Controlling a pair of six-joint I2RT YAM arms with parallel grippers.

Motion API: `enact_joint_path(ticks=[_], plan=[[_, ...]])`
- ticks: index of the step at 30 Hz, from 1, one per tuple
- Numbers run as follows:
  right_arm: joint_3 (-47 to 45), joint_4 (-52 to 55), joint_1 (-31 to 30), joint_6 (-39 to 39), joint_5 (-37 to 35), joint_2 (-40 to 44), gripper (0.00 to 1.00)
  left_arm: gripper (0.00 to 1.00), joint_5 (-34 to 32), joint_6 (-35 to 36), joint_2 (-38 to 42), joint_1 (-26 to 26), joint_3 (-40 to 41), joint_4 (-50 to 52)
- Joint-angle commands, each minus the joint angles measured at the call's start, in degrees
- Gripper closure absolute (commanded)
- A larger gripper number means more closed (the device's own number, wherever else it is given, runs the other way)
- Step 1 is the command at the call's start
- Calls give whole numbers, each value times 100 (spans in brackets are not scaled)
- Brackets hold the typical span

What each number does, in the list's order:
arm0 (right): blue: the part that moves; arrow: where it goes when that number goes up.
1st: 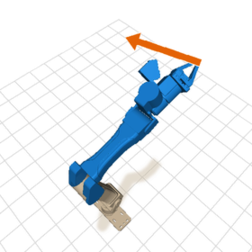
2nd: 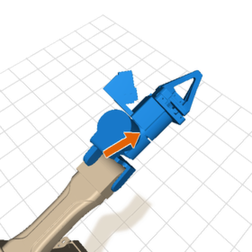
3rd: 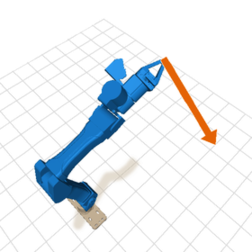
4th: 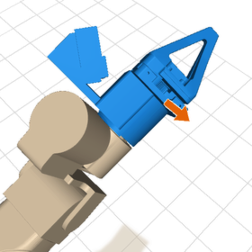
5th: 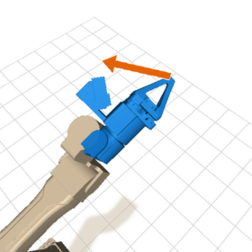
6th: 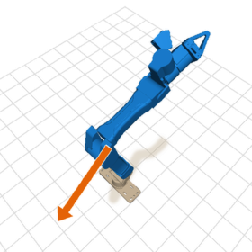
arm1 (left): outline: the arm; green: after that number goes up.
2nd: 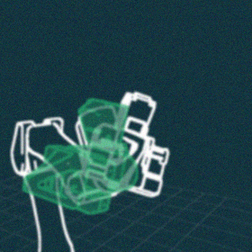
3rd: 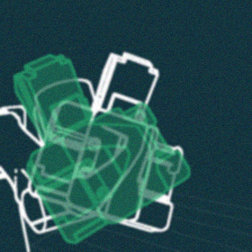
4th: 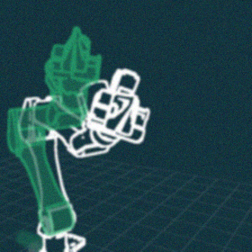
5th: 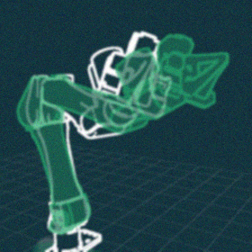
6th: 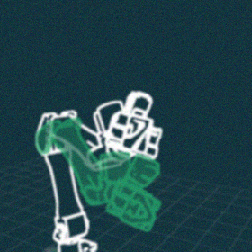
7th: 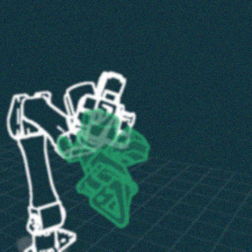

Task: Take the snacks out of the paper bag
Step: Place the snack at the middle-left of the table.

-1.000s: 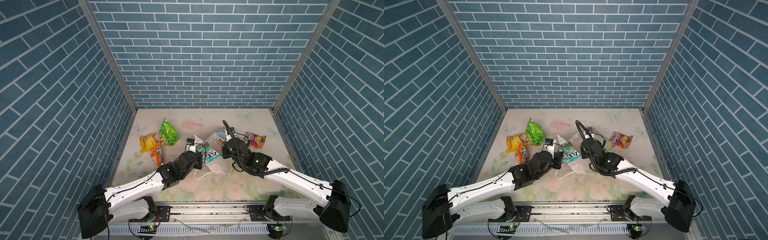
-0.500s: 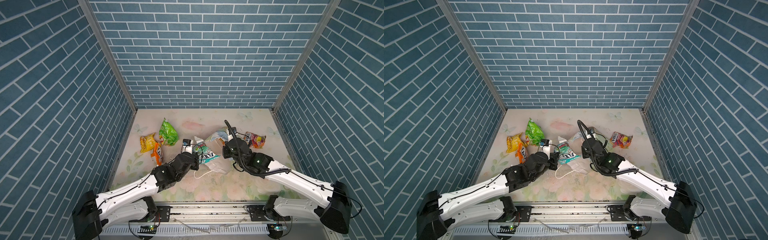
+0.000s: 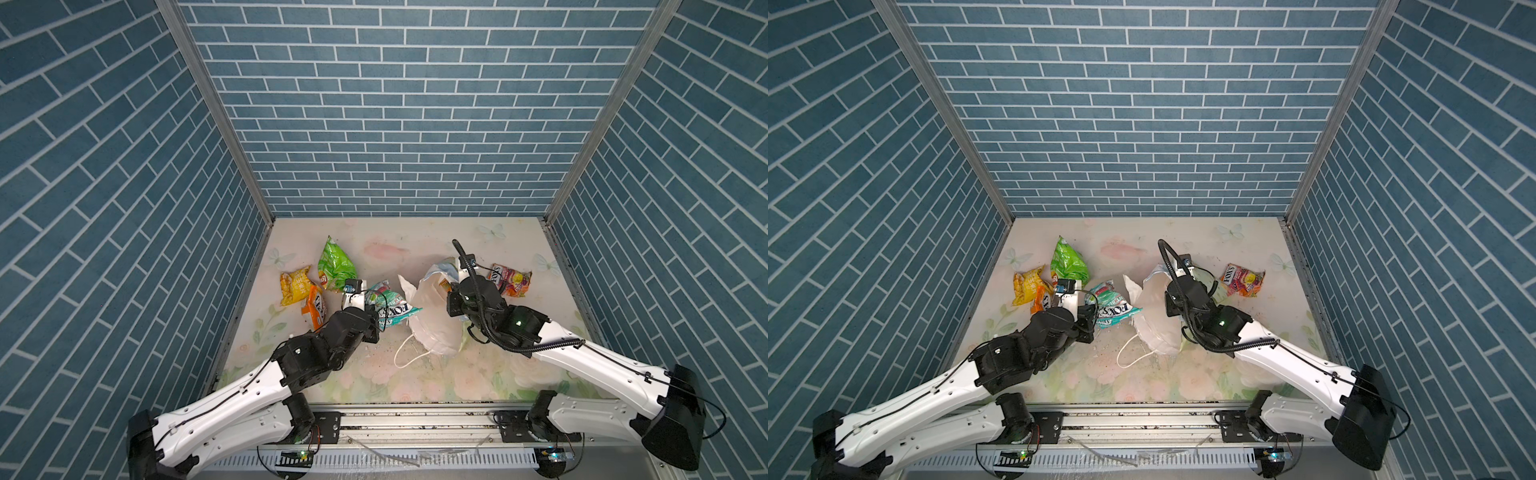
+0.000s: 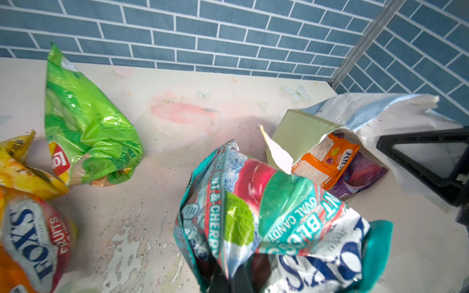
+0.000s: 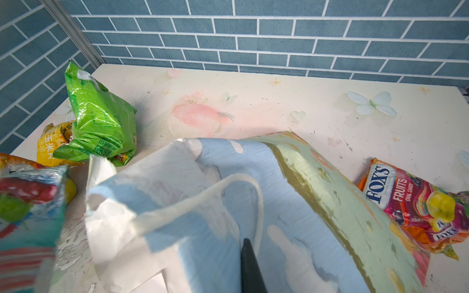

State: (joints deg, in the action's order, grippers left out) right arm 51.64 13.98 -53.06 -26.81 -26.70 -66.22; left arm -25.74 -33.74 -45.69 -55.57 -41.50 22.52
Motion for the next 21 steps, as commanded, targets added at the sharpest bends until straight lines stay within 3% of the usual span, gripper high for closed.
enact_joint_path(ticks=[1,21], plan=[[-11,-7,44,-291,48,49,100,100,-408,74,332,53,-284,507],[704,-229,129,-191,687,-528,100,100,-1128,130,1317,144,-876,2108]])
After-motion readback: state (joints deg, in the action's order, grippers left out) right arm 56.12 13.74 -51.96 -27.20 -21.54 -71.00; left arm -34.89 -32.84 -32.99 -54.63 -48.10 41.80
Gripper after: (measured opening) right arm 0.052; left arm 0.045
